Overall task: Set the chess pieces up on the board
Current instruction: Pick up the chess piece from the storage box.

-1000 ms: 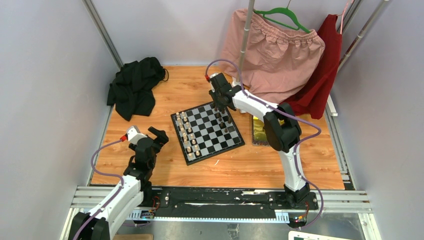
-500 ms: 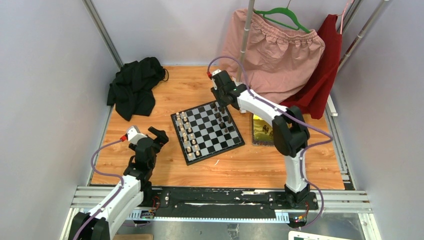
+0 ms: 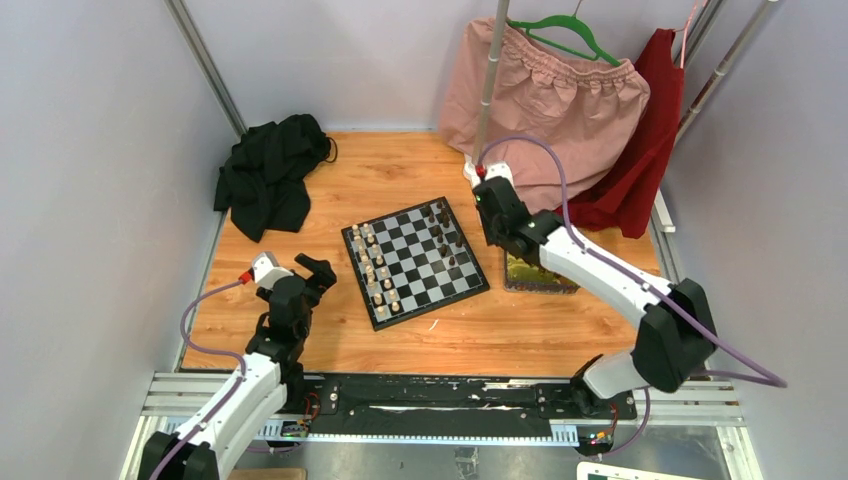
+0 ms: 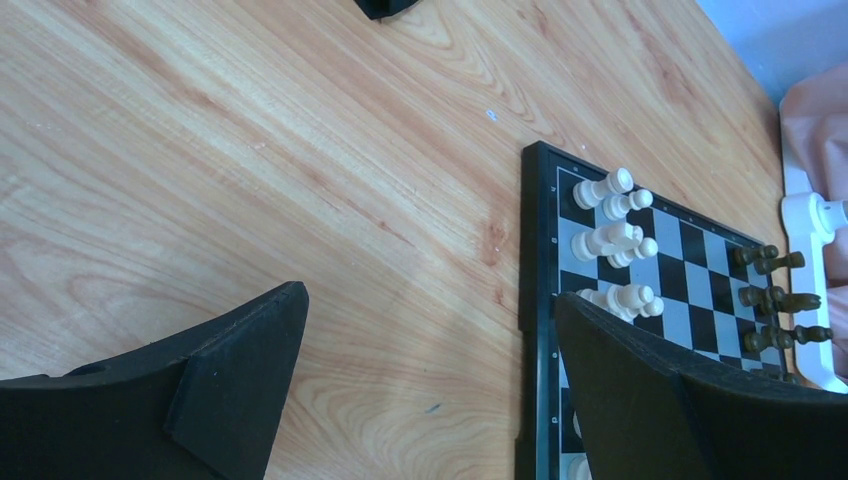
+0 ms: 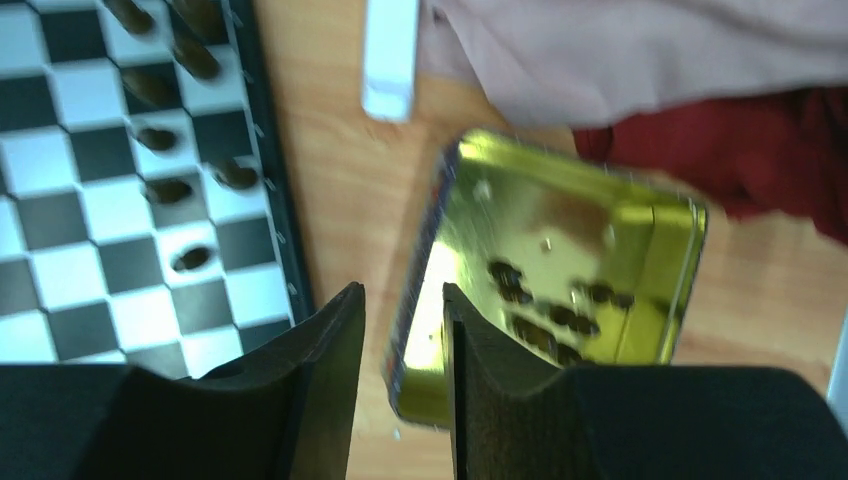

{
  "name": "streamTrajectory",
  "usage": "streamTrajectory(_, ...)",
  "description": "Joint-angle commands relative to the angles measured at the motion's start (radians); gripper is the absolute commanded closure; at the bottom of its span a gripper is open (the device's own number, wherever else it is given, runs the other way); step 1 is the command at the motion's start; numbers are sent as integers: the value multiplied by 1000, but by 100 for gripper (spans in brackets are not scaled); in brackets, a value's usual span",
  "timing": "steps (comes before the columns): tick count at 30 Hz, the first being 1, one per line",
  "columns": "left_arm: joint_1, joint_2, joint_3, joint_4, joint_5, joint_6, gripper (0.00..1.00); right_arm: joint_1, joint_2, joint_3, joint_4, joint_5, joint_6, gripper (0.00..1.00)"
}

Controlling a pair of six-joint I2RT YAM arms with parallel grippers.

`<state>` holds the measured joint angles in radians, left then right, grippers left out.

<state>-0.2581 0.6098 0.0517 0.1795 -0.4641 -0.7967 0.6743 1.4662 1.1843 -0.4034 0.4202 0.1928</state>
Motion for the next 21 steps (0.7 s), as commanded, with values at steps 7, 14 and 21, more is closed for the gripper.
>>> streamTrajectory(7,3,-19,-10,-3,-13,1,0,-27,-228,-273,-107,125,167,62)
streamTrajectory(14,3,-17,-9,-3,-11,4,0,-128,-221,-328,-101,86,168,61)
streamTrajectory(21,3,-7,-3,-2,-8,5,0,-210,-172,-356,-51,31,153,61)
